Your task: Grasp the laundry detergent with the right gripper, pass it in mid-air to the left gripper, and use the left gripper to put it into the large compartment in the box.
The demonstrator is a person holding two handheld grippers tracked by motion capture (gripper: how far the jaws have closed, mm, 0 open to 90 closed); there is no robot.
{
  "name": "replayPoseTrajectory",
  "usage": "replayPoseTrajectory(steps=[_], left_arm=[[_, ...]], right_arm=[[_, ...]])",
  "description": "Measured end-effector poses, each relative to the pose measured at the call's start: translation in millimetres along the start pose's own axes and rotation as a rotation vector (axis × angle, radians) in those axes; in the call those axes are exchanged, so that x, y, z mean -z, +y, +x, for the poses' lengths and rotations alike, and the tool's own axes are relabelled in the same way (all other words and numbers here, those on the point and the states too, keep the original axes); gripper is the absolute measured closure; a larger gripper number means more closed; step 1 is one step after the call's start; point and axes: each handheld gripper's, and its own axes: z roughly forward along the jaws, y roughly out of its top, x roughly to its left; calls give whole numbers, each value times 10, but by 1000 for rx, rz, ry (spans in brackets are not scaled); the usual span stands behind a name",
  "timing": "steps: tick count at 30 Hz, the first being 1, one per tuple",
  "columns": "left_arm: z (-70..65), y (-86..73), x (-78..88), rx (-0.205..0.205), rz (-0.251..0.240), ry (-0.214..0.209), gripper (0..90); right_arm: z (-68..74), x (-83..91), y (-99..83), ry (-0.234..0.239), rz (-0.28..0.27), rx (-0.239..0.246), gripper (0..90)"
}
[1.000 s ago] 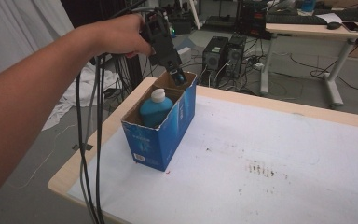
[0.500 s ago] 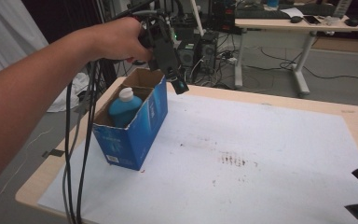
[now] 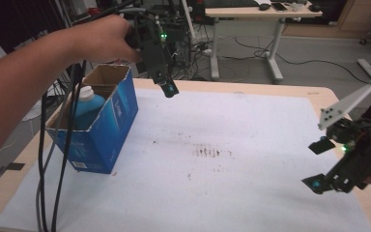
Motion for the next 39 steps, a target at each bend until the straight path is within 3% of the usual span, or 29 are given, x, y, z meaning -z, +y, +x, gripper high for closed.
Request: replayPoseTrajectory(steps=[6, 22, 32, 39], left_arm=[[-34, 76, -148, 13, -7, -21, 17], [-197, 245, -531, -31, 16, -108, 17], [-243, 224, -716, -35, 27, -144, 17], [-250, 184, -814, -25, 23, -146, 17]], right_arm=[[6, -35, 87, 5, 6, 14, 13], [18, -102, 157, 3, 23, 16, 13], [27, -147, 182, 8, 31, 21, 13], [22, -187, 196, 16, 35, 23, 12]])
